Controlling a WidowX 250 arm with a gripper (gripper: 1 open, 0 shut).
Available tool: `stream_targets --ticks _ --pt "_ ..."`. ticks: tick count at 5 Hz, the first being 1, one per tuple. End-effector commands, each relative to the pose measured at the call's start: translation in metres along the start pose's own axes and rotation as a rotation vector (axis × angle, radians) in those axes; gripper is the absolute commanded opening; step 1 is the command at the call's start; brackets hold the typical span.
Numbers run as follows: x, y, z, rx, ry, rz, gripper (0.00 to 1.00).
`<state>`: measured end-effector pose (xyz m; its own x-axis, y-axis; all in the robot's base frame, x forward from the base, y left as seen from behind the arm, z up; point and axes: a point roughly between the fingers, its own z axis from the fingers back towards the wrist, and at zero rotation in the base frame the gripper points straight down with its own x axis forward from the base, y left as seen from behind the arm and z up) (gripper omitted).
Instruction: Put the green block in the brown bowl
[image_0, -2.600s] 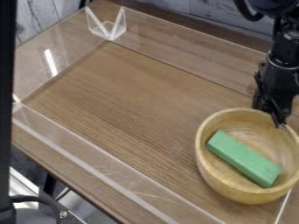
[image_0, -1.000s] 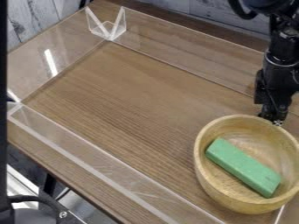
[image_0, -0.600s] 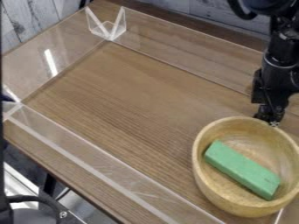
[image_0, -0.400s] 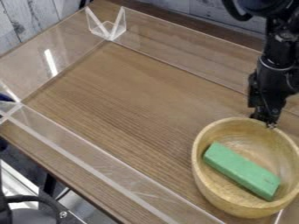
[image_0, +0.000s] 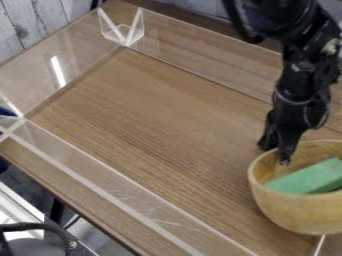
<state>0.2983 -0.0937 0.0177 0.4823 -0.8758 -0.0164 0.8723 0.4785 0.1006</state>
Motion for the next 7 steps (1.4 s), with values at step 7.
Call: stream_targets --ticks 7 --pt "0.0075 0.0075 0.0091 0.015 0.008 0.101 0.00"
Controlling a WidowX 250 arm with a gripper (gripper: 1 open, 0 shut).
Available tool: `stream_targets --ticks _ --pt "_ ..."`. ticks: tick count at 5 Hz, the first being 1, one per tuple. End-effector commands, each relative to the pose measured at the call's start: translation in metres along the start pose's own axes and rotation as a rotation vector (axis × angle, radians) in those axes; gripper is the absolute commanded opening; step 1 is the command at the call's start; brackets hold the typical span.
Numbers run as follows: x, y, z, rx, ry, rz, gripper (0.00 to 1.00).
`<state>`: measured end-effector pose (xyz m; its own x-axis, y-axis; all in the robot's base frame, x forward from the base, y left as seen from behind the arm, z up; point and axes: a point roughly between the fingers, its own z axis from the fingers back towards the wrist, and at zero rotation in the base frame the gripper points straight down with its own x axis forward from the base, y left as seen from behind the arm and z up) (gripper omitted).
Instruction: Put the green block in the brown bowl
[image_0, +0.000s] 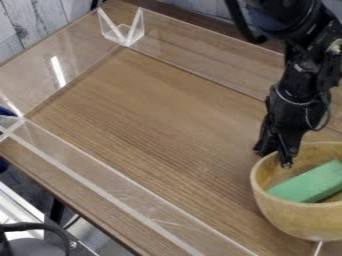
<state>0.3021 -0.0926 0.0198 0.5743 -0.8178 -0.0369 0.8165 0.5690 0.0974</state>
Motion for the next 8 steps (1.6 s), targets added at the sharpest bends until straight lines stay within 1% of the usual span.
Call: stream_targets --ticks 1,2,4,5,7,8 --pt "0.0096 0.0044 0.0070 0.023 -0.016 -0.006 0.00" --pt "0.0125 0.0061 0.0061 0.026 -0.008 -0.008 0.00" --pt "0.0089 0.0042 0.0057 -0.032 -0.049 -0.026 0.00" --pt "0.0085 0.0057 0.0086 -0.018 -0.041 -0.028 0.00" --pt "0.0068 0.0067 0.0096 -0.004 -0.081 0.016 0.00" --pt "0.0062 0.0071 0.0101 -0.018 -0.093 0.008 0.00"
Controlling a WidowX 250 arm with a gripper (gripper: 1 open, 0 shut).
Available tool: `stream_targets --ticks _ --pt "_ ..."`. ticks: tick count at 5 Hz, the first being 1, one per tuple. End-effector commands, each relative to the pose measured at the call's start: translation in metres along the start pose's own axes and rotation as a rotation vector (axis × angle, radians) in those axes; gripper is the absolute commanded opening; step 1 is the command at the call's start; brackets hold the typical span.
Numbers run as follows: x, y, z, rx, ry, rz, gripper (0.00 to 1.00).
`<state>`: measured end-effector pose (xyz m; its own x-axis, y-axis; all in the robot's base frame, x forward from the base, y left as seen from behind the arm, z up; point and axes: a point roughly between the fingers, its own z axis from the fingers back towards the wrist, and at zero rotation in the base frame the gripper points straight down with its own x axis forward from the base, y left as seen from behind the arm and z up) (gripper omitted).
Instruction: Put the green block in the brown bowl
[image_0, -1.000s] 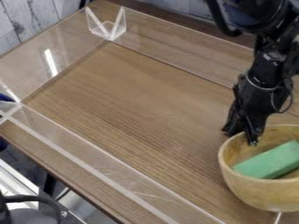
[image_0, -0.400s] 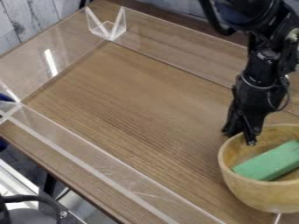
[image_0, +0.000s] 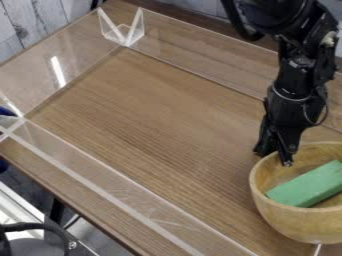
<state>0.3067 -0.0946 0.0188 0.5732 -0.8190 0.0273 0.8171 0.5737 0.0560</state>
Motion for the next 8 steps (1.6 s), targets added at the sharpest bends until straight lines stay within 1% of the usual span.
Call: stream_targets --ticks 1,2,3,4,6,8 --pt "0.002 0.004 0.011 0.011 -0.042 -0.003 0.00" --pt "-0.002 0.005 0.014 0.024 -0.045 0.019 0.00" --pt "-0.005 0.006 0.020 0.038 -0.046 0.041 1.00" --pt "-0.008 0.007 0.022 0.049 -0.048 0.062 0.00" --pt "-0.013 0.008 0.026 0.018 -0.088 0.082 0.00" --pt "-0.013 0.008 0.035 0.005 -0.144 0.111 0.00"
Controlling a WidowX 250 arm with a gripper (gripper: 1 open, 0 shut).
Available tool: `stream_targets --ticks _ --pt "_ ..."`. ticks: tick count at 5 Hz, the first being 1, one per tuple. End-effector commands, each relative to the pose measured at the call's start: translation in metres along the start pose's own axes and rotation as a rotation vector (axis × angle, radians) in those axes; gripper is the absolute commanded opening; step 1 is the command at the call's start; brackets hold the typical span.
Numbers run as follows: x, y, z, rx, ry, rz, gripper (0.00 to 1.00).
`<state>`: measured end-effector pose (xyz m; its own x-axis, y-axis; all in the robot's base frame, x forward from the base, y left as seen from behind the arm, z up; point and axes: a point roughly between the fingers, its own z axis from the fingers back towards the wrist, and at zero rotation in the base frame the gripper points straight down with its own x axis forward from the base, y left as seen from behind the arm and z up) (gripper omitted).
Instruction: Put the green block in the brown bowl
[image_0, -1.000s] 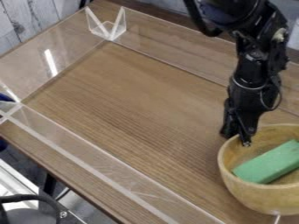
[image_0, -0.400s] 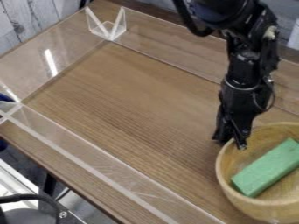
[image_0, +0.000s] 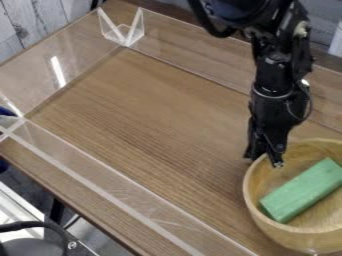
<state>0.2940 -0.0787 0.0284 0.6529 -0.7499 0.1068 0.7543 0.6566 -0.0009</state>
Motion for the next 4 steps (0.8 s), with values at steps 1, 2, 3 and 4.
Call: stream_targets --ticks 1,2,3,4 --pt "0.0100 0.0067 0.0252 0.051 -0.060 0.034 0.00" --pt "0.0104 0.0072 0.0265 0.052 -0.049 0.068 0.00" --pt "0.0105 0.0080 0.0273 0.036 -0.051 0.073 0.00" --pt "0.0106 0.0087 0.0282 0.021 -0.053 0.077 0.00"
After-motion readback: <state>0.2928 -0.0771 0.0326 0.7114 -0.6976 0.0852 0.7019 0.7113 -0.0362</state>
